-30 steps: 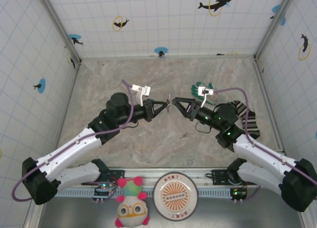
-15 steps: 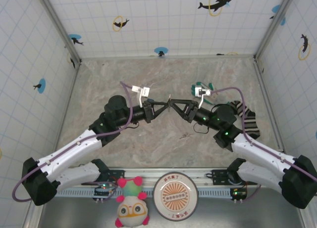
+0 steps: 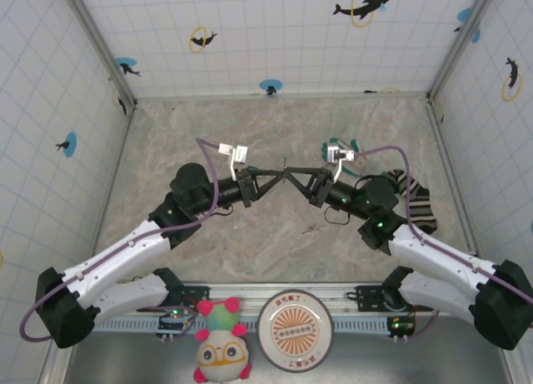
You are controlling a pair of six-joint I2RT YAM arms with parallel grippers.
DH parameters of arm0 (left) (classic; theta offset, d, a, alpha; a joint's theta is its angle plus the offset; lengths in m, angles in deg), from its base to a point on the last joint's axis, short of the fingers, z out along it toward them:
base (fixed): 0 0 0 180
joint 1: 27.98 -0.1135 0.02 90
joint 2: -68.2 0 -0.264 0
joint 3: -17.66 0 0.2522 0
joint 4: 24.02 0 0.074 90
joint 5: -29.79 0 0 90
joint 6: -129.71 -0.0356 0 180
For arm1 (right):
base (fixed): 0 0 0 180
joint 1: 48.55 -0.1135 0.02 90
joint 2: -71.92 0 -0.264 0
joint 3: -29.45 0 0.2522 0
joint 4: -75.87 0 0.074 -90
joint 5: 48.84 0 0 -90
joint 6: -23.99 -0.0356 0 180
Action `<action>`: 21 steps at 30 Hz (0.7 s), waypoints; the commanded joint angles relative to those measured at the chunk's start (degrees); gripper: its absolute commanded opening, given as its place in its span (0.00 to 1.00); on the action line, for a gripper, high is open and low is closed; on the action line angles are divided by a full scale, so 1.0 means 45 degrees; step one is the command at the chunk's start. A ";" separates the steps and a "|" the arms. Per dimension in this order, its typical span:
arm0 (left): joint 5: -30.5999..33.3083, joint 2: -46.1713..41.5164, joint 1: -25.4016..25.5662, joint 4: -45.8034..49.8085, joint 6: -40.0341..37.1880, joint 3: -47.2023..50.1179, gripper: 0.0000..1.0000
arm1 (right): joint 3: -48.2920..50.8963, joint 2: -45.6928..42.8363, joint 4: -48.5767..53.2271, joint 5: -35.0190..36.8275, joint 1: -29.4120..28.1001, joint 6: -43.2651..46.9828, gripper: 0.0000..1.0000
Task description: Unlock with the key
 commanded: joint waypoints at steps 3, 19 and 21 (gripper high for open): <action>0.0162 -0.0229 0.0120 -0.0286 0.0175 0.0239 0.00 | -0.0775 -0.0313 -0.0065 -0.0135 -0.0183 0.0565 0.00; 0.4806 -0.1449 0.0003 0.3830 0.0298 -0.0241 0.44 | -0.2602 -0.1575 0.8371 0.4839 -0.0610 0.5671 0.00; 0.5384 -0.1431 -0.0021 0.4363 0.0413 -0.0518 0.46 | -0.3105 -0.1281 0.9473 0.6056 -0.1010 0.6505 0.00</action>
